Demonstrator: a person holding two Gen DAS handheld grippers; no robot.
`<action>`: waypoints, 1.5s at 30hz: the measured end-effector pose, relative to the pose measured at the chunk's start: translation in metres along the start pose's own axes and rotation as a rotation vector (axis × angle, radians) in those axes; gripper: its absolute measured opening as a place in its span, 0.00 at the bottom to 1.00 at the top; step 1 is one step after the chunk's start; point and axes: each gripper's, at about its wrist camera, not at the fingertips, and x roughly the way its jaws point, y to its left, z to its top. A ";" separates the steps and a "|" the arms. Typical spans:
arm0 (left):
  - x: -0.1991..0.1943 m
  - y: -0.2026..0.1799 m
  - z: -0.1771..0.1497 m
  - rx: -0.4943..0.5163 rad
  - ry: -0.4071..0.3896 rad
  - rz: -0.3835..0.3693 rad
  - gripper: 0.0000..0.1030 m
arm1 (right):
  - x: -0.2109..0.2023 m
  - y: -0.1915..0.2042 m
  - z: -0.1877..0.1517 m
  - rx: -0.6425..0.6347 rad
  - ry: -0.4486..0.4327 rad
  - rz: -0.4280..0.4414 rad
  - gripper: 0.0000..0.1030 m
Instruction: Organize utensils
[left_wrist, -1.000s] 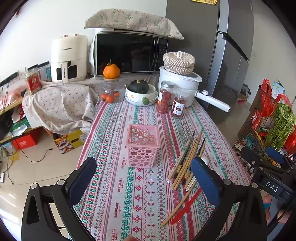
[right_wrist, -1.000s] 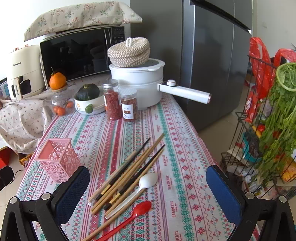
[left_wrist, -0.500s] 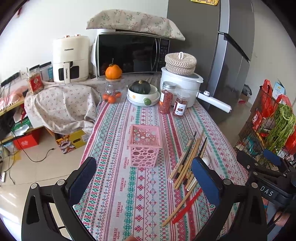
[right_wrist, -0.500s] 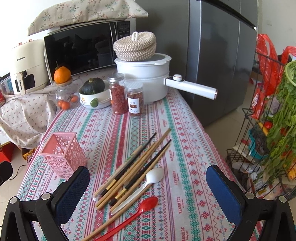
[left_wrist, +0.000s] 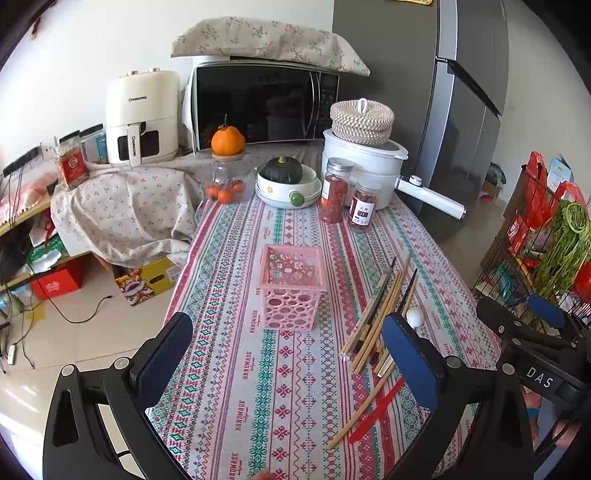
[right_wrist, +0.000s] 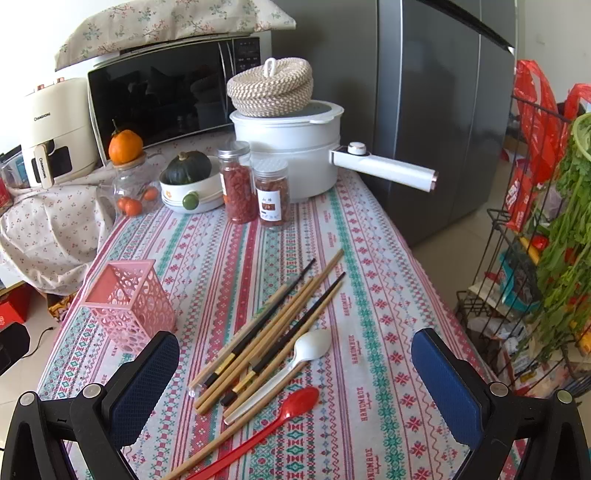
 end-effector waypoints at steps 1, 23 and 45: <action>0.000 0.000 0.000 0.001 0.000 0.000 1.00 | 0.000 0.000 0.000 0.000 0.001 0.001 1.00; 0.003 -0.002 -0.006 0.018 0.013 0.008 1.00 | 0.003 0.000 -0.001 0.008 0.021 0.010 1.00; 0.010 -0.021 0.011 0.088 0.047 -0.143 1.00 | 0.005 -0.006 0.003 0.020 0.033 0.006 1.00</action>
